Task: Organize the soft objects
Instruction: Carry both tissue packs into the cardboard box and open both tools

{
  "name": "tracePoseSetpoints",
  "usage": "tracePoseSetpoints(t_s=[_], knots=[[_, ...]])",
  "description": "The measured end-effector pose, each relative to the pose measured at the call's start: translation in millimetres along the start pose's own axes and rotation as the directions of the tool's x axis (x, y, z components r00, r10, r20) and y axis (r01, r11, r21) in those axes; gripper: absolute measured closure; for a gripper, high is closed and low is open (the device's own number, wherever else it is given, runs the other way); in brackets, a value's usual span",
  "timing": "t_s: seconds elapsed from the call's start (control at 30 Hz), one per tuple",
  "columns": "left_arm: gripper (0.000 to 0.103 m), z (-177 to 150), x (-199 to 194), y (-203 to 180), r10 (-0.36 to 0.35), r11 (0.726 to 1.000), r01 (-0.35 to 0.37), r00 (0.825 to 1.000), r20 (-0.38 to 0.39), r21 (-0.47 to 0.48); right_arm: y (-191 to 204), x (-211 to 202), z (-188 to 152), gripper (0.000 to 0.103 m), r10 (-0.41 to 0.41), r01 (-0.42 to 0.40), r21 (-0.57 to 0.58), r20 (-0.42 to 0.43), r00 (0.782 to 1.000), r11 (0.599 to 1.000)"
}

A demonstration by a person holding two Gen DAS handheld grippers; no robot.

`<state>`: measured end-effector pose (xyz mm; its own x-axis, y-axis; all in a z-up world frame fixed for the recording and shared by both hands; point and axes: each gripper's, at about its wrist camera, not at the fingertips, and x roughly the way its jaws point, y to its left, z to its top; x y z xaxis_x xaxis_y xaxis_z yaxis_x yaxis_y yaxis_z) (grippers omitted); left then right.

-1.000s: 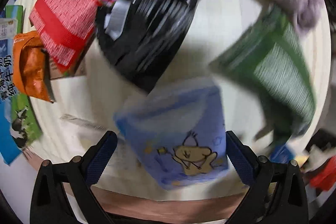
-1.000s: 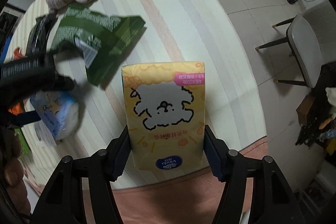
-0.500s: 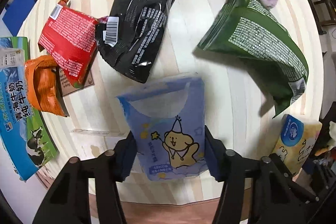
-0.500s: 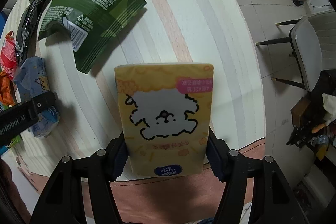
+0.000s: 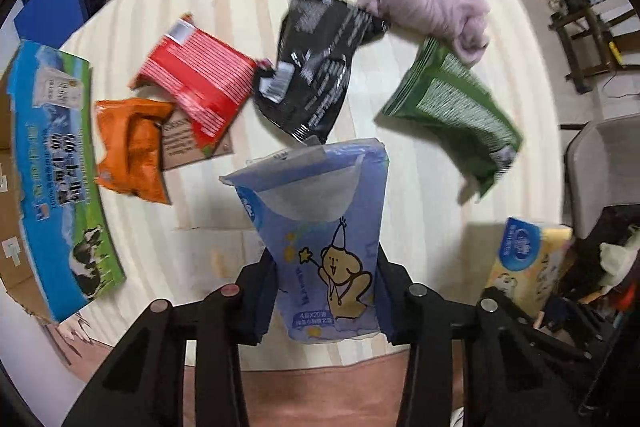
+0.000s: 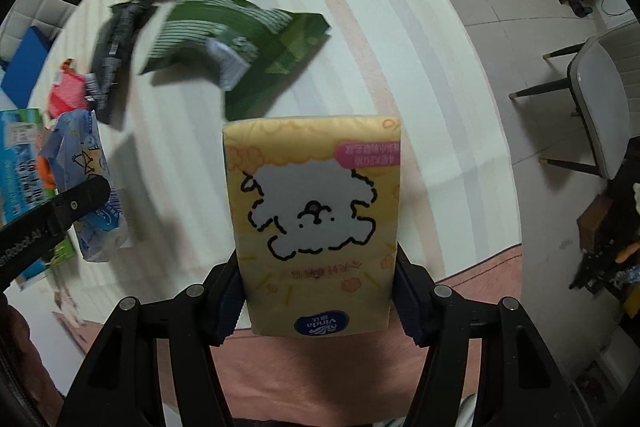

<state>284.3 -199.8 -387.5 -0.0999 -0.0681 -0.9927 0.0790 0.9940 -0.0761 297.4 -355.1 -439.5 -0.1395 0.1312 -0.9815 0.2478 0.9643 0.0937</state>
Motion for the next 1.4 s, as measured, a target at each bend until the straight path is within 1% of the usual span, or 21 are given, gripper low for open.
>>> tracePoseSetpoints(t_s=[0.03,0.1,0.2,0.27,0.3,0.33,0.4,0.43,0.53,0.6,0.7,0.77,0.83,0.9,0.93,1.0,1.1,1.2,1.27,1.33,1.4], knots=[[0.065,-3,-8,5,-0.013,1.000,0.013,1.000,0.012,-0.008,-7,-1,1,0.037,0.012,-0.012,-0.003,0.004,1.000,1.000],[0.065,-9,-24,14,-0.043,0.999,0.043,0.999,0.031,-0.020,0,-9,-5,0.037,0.034,-0.034,-0.012,0.012,0.999,0.999],[0.065,-14,-51,31,-0.054,0.998,0.056,0.996,0.073,-0.029,7,-20,-12,0.037,0.057,-0.056,-0.032,0.029,0.998,0.998],[0.065,-26,-71,38,-0.055,0.997,0.061,0.992,0.113,-0.048,17,-29,-18,0.037,0.072,-0.070,-0.052,0.040,0.997,0.996],[0.065,-23,-81,48,-0.054,0.997,0.061,0.991,0.126,-0.052,24,-36,-22,0.037,0.084,-0.080,-0.072,0.046,0.995,0.994],[0.065,-30,-93,58,-0.054,0.996,0.063,0.988,0.143,-0.059,37,-43,-27,0.037,0.092,-0.088,-0.086,0.051,0.994,0.992],[0.065,-31,-101,85,-0.064,0.994,0.077,0.984,0.165,-0.076,59,-57,-34,0.037,0.105,-0.095,-0.138,0.066,0.992,0.986],[0.065,-23,-104,104,-0.061,0.993,0.077,0.983,0.175,-0.085,70,-64,-36,0.037,0.113,-0.100,-0.162,0.073,0.991,0.982],[0.065,-32,-120,133,-0.038,0.992,0.063,0.976,0.215,-0.113,113,-86,-46,0.037,0.143,-0.119,-0.239,0.087,0.986,0.964],[0.065,-41,-132,160,-0.016,0.989,0.050,0.971,0.237,-0.137,142,-96,-54,0.037,0.167,-0.133,-0.291,0.093,0.982,0.947],[0.065,-48,-142,207,0.018,0.984,0.027,0.969,0.245,-0.177,198,-109,-65,0.037,0.203,-0.157,-0.370,0.088,0.975,0.916],[0.065,-46,-145,240,0.045,0.981,0.003,0.969,0.241,-0.196,240,-112,-69,0.037,0.224,-0.173,-0.419,0.075,0.972,0.892],[0.065,-41,-147,276,0.077,0.977,-0.027,0.970,0.229,-0.212,278,-108,-75,0.037,0.232,-0.179,-0.448,0.066,0.970,0.876],[0.065,-31,-142,317,0.106,0.972,-0.059,0.974,0.201,-0.226,322,-100,-73,0.037,0.238,-0.187,-0.476,0.048,0.970,0.859],[0.065,-27,-137,333,0.106,0.971,-0.060,0.976,0.190,-0.232,340,-96,-71,0.037,0.241,-0.195,-0.480,0.035,0.970,0.855],[0.065,-16,-122,370,0.086,0.968,-0.046,0.984,0.154,-0.247,380,-78,-66,0.037,0.237,-0.199,-0.492,0.015,0.971,0.848],[0.065,5,-94,415,0.045,0.964,-0.017,0.994,0.102,-0.264,426,-50,-50,0.037,0.225,-0.196,-0.492,-0.001,0.974,0.848],[0.065,24,-69,446,0.006,0.963,0.012,0.998,0.068,-0.268,463,-16,-35,0.037,0.203,-0.186,-0.488,-0.019,0.979,0.853],[0.065,39,-52,460,-0.038,0.964,0.049,0.998,0.047,-0.262,484,6,-28,0.037,0.181,-0.172,-0.487,-0.030,0.983,0.856],[0.065,53,-35,468,-0.074,0.967,0.077,0.997,0.025,-0.243,497,21,-20,0.037,0.163,-0.158,-0.486,-0.033,0.986,0.860],[0.065,64,-24,474,-0.090,0.968,0.090,0.996,0.009,-0.235,507,37,-13,0.037,0.138,-0.135,-0.483,-0.030,0.990,0.865]])
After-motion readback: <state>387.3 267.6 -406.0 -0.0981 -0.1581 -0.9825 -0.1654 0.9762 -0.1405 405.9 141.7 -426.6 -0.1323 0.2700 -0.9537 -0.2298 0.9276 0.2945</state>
